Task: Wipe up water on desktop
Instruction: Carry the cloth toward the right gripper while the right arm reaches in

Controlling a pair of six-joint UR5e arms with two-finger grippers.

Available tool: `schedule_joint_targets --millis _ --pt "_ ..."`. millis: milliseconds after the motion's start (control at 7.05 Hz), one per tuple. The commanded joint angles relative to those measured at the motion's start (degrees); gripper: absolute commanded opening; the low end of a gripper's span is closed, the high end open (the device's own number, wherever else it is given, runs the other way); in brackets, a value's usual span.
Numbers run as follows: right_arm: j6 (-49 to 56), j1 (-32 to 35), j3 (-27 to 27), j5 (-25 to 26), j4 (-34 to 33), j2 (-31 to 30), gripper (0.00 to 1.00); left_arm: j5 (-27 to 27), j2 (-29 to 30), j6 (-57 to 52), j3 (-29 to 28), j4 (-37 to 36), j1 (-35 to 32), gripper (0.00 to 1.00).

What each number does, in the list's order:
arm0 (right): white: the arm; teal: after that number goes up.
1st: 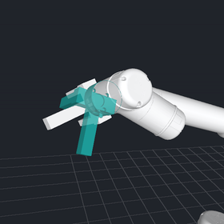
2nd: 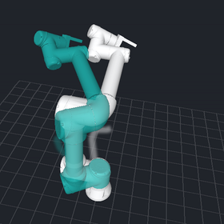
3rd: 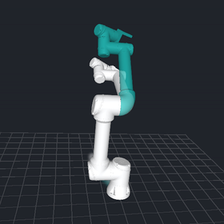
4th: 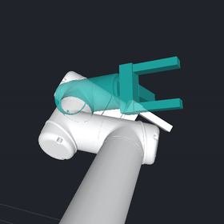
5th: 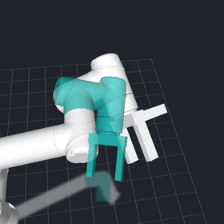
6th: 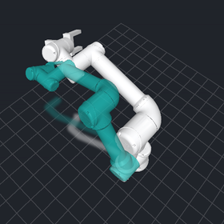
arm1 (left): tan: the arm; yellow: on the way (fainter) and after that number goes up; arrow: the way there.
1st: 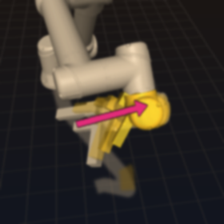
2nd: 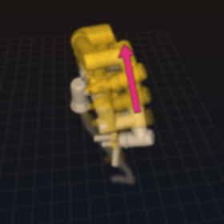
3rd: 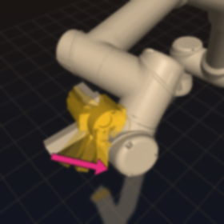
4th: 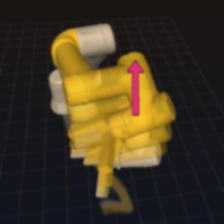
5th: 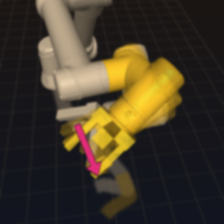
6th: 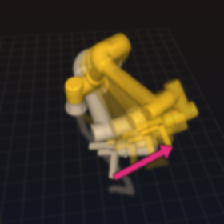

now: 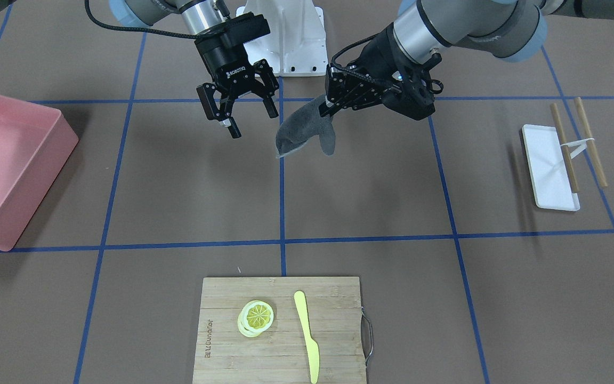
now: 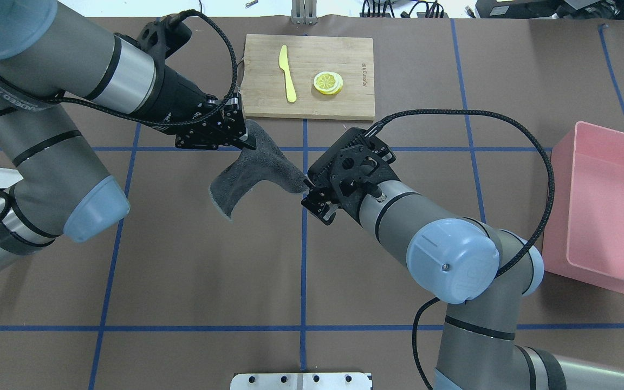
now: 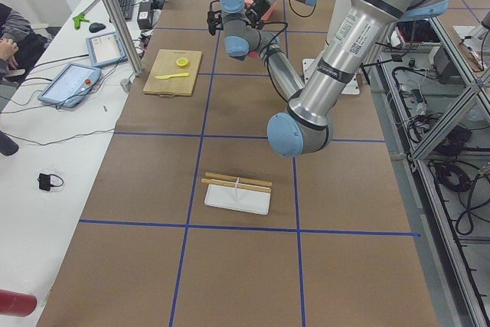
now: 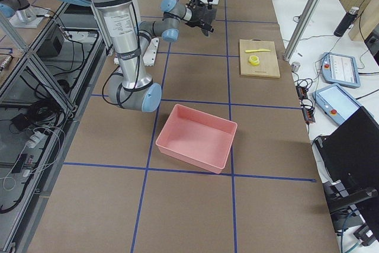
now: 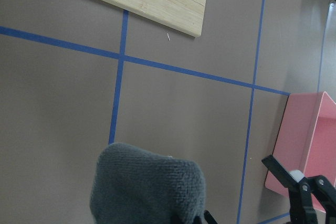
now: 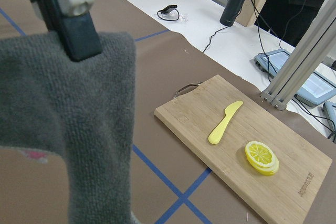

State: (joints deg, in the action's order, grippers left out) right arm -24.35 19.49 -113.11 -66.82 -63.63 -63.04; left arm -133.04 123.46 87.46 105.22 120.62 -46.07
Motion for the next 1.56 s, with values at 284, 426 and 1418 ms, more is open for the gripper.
schedule_joint_targets --millis 284,426,1418 --pt "0.0 -0.2 0.3 0.1 0.0 0.1 0.98 -0.4 1.8 0.4 1.1 -0.1 0.2 0.0" --pt "0.0 -0.6 0.3 0.1 0.0 0.1 0.98 -0.3 2.4 0.4 1.0 -0.2 0.2 0.0" --pt "-0.1 -1.2 0.7 0.9 0.0 0.5 0.98 0.0 4.6 2.5 0.7 -0.1 0.4 0.0"
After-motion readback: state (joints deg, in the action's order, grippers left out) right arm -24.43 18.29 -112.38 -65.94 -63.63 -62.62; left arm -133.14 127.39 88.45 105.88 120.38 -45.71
